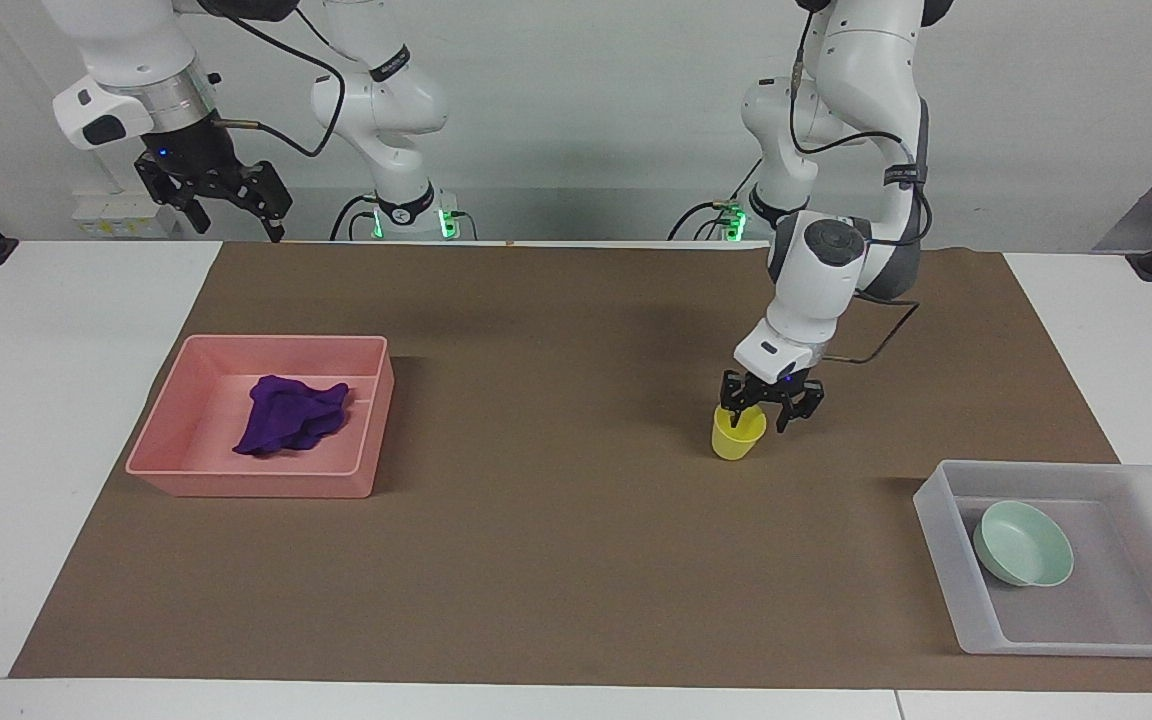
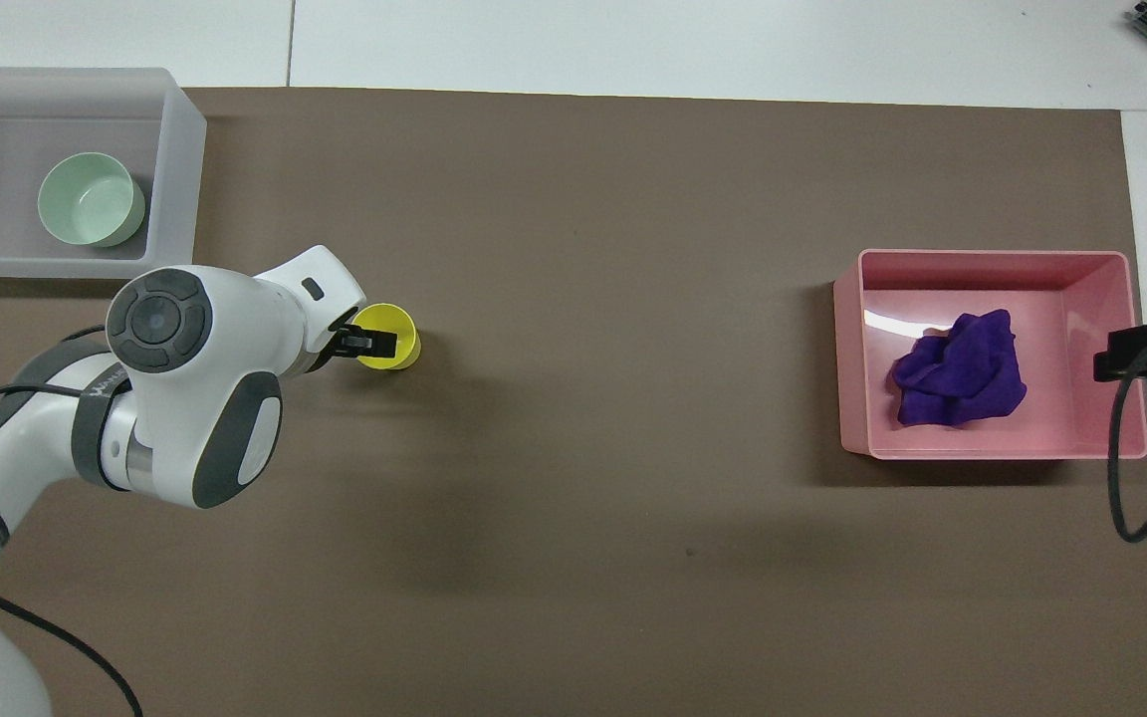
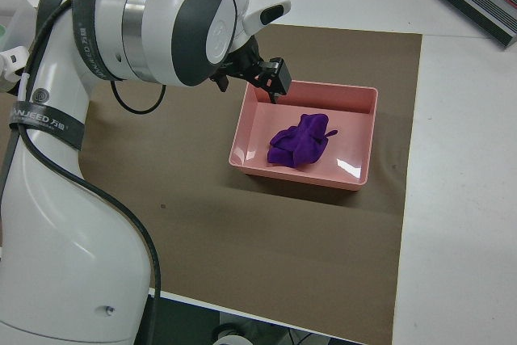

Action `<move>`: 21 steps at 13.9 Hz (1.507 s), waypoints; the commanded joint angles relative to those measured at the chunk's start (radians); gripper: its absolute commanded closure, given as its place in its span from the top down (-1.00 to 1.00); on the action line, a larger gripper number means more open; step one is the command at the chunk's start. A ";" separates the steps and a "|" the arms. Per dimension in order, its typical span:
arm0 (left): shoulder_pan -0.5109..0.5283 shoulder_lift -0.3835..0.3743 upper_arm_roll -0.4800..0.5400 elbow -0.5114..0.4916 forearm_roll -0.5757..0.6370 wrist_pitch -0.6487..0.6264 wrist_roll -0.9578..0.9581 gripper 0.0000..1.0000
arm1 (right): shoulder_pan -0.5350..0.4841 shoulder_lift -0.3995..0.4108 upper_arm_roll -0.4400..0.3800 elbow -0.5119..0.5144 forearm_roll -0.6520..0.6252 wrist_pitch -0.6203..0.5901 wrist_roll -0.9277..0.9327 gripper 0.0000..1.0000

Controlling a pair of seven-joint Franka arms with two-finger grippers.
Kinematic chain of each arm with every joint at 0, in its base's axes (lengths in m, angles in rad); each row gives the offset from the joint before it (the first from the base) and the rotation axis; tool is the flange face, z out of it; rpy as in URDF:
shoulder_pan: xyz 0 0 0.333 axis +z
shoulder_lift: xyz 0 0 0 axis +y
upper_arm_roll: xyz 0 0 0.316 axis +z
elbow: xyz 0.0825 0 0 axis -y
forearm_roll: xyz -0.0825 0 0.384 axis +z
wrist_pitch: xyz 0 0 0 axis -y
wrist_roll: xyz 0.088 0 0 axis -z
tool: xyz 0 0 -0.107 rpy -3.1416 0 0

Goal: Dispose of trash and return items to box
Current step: 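Reach the left gripper to the yellow cup and grasp its rim, then carry the yellow cup with the left gripper into the clear bin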

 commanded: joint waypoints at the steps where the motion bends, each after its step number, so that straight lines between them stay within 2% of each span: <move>1: -0.013 -0.014 0.016 -0.019 0.007 0.019 -0.013 -1.00 | -0.016 0.003 0.002 0.019 0.010 -0.030 -0.011 1.00; 3: -0.010 -0.022 0.017 -0.014 0.009 0.013 -0.015 -1.00 | -0.024 0.068 0.000 0.108 0.011 -0.087 -0.009 1.00; 7: 0.045 -0.068 0.022 0.022 0.009 -0.019 -0.004 -1.00 | -0.018 0.042 0.002 0.053 0.011 -0.061 0.029 1.00; 10: 0.128 -0.046 0.023 0.171 0.012 -0.121 0.005 -1.00 | -0.012 0.040 0.000 0.050 0.011 -0.061 0.029 1.00; 16: 0.344 0.079 0.020 0.459 0.014 -0.217 0.089 -1.00 | -0.015 0.039 0.000 0.050 0.010 -0.061 0.022 1.00; 19: 0.415 0.193 0.019 0.646 0.012 -0.292 0.105 -1.00 | -0.015 0.039 0.002 0.050 0.011 -0.061 0.022 1.00; 21: 0.462 0.262 0.014 0.706 0.012 -0.291 0.108 -1.00 | -0.013 0.039 0.002 0.050 0.010 -0.061 0.022 1.00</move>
